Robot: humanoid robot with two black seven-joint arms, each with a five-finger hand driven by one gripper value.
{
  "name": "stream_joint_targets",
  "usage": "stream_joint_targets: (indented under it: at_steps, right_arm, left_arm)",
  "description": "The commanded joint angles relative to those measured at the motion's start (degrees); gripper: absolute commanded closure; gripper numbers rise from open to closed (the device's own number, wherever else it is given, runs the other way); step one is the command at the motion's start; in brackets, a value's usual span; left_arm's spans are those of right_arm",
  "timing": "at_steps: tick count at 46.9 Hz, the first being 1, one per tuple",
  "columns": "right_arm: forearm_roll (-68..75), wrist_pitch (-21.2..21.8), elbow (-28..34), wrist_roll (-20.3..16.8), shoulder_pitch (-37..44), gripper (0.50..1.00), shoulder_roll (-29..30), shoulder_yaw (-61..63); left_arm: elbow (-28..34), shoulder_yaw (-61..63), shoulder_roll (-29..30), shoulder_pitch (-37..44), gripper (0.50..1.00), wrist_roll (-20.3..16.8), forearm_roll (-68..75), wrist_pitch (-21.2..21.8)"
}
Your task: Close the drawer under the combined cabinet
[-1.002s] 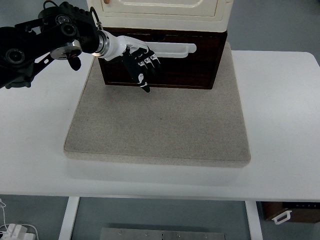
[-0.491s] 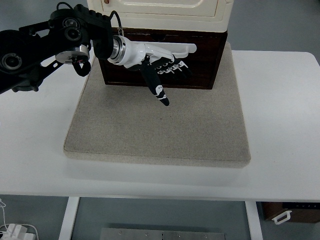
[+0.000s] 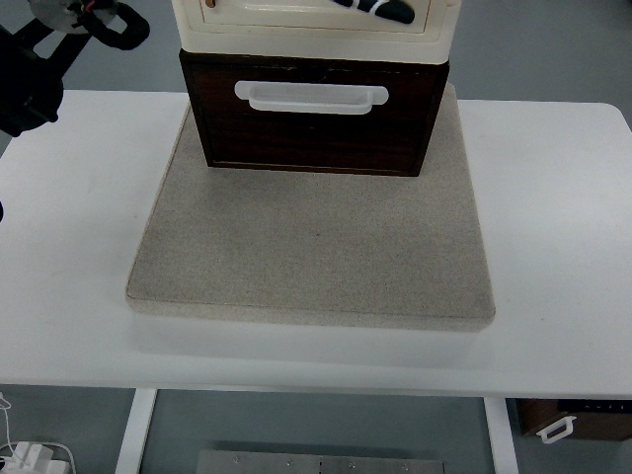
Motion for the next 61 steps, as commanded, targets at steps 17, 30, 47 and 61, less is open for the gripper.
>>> stream_joint_targets:
  at_steps: [17, 30, 47, 61]
  right_arm:
    - [-0.01, 0.0, 0.02, -0.05, 0.0, 0.548, 0.0, 0.0]
    - [-0.01, 0.0, 0.02, 0.03, 0.0, 0.548, 0.0, 0.0]
    - [-0.01, 0.0, -0.07, 0.03, 0.0, 0.548, 0.0, 0.0]
    - [-0.01, 0.0, 0.02, 0.03, 0.0, 0.548, 0.0, 0.0]
  left_arm:
    - [14.22, -17.87, 0.24, 0.02, 0.5, -8.2, -5.91, 3.29]
    - [27.22, -19.37, 0.59, -0.24, 0.5, -8.73, -9.17, 15.59]
    - [47.09, -17.79, 0.33, 1.34, 0.5, -8.73, -12.95, 21.58]
    - [48.15, -17.79, -3.36, 8.54, 0.5, -8.73, -14.7, 21.75]
